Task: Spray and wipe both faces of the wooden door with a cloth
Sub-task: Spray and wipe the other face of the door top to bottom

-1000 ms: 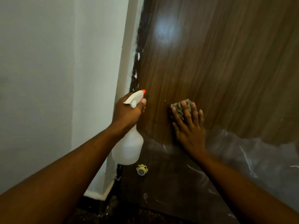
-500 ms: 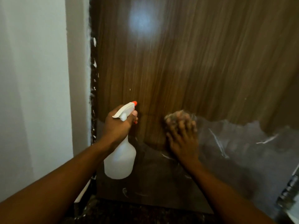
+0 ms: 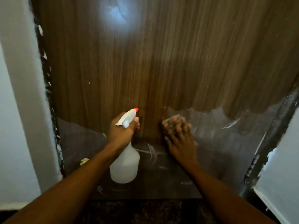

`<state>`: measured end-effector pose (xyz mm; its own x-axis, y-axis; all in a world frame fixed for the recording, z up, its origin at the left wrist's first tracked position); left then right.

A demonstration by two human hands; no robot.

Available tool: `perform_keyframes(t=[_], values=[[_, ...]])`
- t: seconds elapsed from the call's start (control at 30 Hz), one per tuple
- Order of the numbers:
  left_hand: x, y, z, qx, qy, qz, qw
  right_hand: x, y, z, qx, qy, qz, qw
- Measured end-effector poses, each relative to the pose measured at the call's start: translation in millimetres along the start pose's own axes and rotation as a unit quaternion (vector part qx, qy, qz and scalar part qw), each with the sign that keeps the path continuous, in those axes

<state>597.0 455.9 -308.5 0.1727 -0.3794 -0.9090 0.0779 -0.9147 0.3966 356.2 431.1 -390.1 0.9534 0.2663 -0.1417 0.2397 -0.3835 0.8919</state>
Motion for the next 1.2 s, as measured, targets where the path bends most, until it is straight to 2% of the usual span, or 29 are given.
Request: perform_keyframes(t=[0.07, 0.17, 0.23, 0.3, 0.37, 0.4, 0.47, 0.5, 0.57, 0.63, 0.67, 0.73, 0.8, 0.87, 0.93, 1.0, 1.03, 1.1, 1.17, 1.2], values=[[-7, -3, 14, 0.013, 0.000, 0.004, 1.000, -17, 24, -18, -0.039, -0.009, 0.129, 0.991], [-14, -5, 27, 0.017, -0.003, 0.011, 1.000, -5, 61, -25, -0.075, -0.014, 0.189, 0.979], [-18, -5, 34, 0.020, 0.004, 0.025, 0.999, 10, 68, -15, -0.085, -0.001, 0.156, 0.984], [-21, -6, 40, 0.024, 0.014, 0.038, 0.999, 24, 59, 0, -0.073, 0.007, 0.047, 0.996], [-21, -10, 46, 0.026, 0.021, 0.037, 0.999, 30, 38, 12, -0.029, 0.010, -0.069, 0.997], [-22, -12, 51, 0.028, 0.020, 0.032, 0.999, 25, 26, 14, -0.010, 0.014, -0.096, 0.995], [-25, -20, 61, 0.038, 0.015, 0.027, 0.999, 7, 1, 13, 0.007, 0.008, -0.090, 0.996], [-27, -24, 66, 0.047, 0.013, 0.030, 0.998, -7, -7, 9, 0.010, 0.002, -0.053, 0.999], [-32, -30, 75, 0.062, 0.008, 0.038, 0.997, -38, -7, -5, -0.029, -0.002, 0.103, 0.994], [-33, -32, 80, 0.058, 0.007, 0.039, 0.997, -59, 15, -23, -0.106, -0.006, 0.269, 0.957], [-33, -32, 81, 0.056, 0.005, 0.037, 0.998, -63, 28, -30, -0.133, 0.003, 0.316, 0.939], [-33, -30, 85, 0.060, 0.002, 0.036, 0.998, -60, 51, -38, -0.159, 0.015, 0.352, 0.922], [-32, -28, 90, 0.070, 0.008, 0.043, 0.997, -52, 56, -32, -0.140, 0.002, 0.311, 0.940], [-31, -26, 95, 0.078, 0.010, 0.053, 0.996, -40, 45, -22, -0.083, -0.007, 0.184, 0.979], [-30, -26, 100, 0.080, 0.010, 0.057, 0.995, -39, 21, -15, -0.038, -0.004, 0.082, 0.996], [-31, -29, 107, 0.089, 0.006, 0.057, 0.994, -51, -9, -14, -0.024, -0.002, 0.080, 0.997], [-32, -30, 110, 0.094, 0.001, 0.055, 0.994, -61, -21, -17, -0.032, -0.003, 0.109, 0.993], [-34, -31, 118, 0.097, -0.006, 0.049, 0.994, -86, -27, -28, -0.068, 0.014, 0.240, 0.968], [-36, -32, 126, 0.097, -0.005, 0.049, 0.994, -109, -8, -43, -0.130, 0.061, 0.387, 0.911], [-37, -33, 129, 0.098, -0.002, 0.050, 0.994, -115, 6, -49, -0.155, 0.081, 0.431, 0.885]])
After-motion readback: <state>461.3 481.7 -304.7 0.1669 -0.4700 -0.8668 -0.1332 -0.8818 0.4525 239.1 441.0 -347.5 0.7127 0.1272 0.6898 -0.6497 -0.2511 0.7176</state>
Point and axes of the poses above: each hand's wrist, its own y-axis towards the middle knuckle, its own z-axis out of the palm, x = y × z, the point moved 4 cm from there along y, towards the middle knuckle, and after that the axes turned 8 degrees about y, right-handed, at the moved point
